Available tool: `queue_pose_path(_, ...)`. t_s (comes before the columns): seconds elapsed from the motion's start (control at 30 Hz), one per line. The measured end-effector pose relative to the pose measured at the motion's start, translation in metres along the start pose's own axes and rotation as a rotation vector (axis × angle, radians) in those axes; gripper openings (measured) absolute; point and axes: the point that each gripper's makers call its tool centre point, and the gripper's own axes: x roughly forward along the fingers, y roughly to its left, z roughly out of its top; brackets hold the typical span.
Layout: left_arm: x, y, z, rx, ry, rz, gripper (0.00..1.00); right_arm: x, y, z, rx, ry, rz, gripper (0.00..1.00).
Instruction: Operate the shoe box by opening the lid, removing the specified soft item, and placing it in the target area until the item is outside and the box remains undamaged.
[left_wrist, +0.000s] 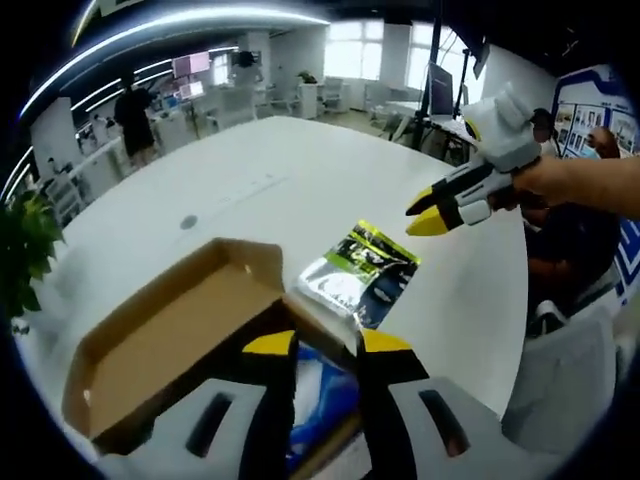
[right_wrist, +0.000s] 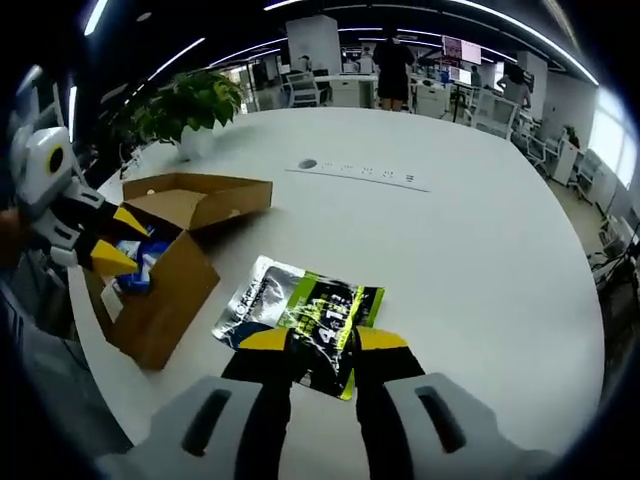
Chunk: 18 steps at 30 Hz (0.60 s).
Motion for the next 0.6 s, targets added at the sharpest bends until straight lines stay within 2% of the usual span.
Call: queue_pose_path(0.6,-0.050,0.026,-0.032,-0.055,-0.012,0.068,0.30,-0.016,0.080,0.027,-0.023,-0.069,0.127,0.33)
